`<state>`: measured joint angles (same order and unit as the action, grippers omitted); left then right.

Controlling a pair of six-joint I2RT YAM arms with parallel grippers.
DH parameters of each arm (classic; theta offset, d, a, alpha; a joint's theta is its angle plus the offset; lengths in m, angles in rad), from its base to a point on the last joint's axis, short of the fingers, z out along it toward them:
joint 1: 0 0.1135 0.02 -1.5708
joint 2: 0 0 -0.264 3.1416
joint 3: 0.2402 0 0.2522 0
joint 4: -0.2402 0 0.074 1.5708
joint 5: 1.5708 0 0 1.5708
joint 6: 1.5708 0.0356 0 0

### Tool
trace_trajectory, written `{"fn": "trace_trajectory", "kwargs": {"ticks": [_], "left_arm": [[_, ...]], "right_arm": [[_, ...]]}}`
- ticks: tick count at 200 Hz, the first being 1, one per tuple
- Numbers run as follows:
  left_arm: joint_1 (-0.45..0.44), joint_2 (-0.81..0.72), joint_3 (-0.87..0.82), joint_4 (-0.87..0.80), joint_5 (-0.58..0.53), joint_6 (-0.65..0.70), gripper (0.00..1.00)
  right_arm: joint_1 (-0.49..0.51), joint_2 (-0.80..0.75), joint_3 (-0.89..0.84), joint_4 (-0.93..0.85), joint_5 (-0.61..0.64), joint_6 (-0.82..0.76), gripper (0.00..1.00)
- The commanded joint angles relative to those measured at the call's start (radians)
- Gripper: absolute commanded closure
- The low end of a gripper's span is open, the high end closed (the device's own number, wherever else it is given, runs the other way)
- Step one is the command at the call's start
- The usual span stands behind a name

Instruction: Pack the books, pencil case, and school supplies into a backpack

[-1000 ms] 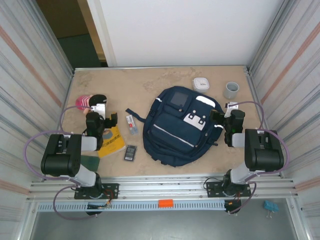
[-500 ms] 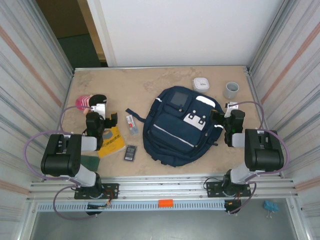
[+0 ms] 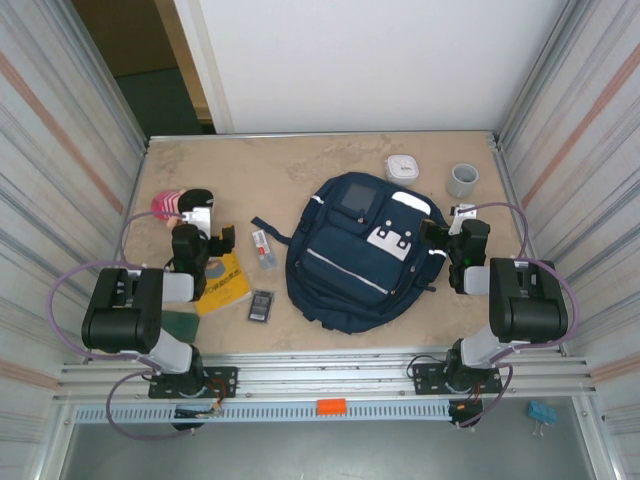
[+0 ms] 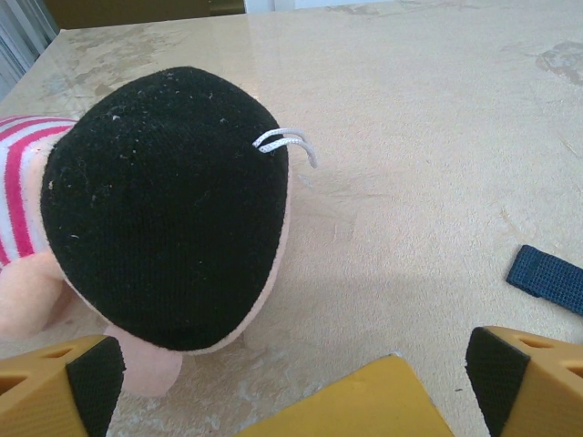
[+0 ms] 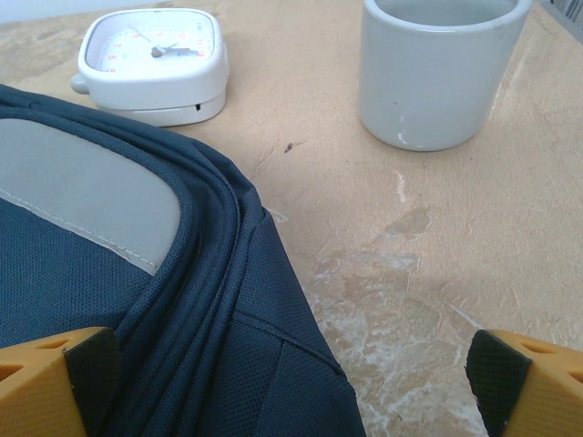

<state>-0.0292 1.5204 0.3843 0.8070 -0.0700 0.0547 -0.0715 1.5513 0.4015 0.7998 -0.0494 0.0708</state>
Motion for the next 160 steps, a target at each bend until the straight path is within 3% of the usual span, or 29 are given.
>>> {"fn": "trace_trajectory", "kwargs": {"ticks": [1,18,30,48,70,83,97,113,128,145,160], "left_arm": [[-0.005,-0.012,0.014,0.008,0.009,-0.001,0.01],[-0.009,-0.04,0.037,-0.046,-0.009,-0.002,0.01],[-0.028,-0.094,0.088,-0.189,-0.051,0.002,0.02],[-0.059,-0.217,0.185,-0.447,-0.031,-0.021,0.03],[-0.101,-0.33,0.281,-0.64,0.089,-0.135,0.1],[-0.17,-0.343,0.354,-0.749,0.094,-0.203,0.15],[-0.28,-0.318,0.439,-0.855,0.067,-0.264,0.17],[-0.426,-0.253,0.525,-0.936,0.006,-0.315,0.19],[-0.516,-0.157,0.593,-0.965,0.016,-0.371,0.23],[-0.568,-0.028,0.667,-0.991,0.08,-0.429,0.38],[-0.6,0.081,0.726,-1.012,0.128,-0.443,0.42]], "right_arm": [[0.004,-0.008,0.01,-0.002,-0.032,0.014,0.01],[0.005,-0.012,0.005,0.007,-0.026,0.016,0.01],[0.005,-0.055,0.027,-0.055,-0.004,0.024,0.01],[0.005,-0.185,0.125,-0.347,0.035,0.04,0.01],[-0.001,-0.33,0.345,-0.82,0.132,0.157,0.01],[0.0,-0.371,0.515,-1.127,0.066,0.193,0.01],[0.009,-0.401,0.607,-1.302,-0.056,0.27,0.01],[0.016,-0.461,0.584,-1.346,-0.179,0.336,0.0],[0.015,-0.53,0.51,-1.352,-0.165,0.422,0.01],[0.01,-0.606,0.414,-1.345,-0.159,0.464,0.07],[0.014,-0.649,0.339,-1.342,-0.183,0.498,0.13]]}}
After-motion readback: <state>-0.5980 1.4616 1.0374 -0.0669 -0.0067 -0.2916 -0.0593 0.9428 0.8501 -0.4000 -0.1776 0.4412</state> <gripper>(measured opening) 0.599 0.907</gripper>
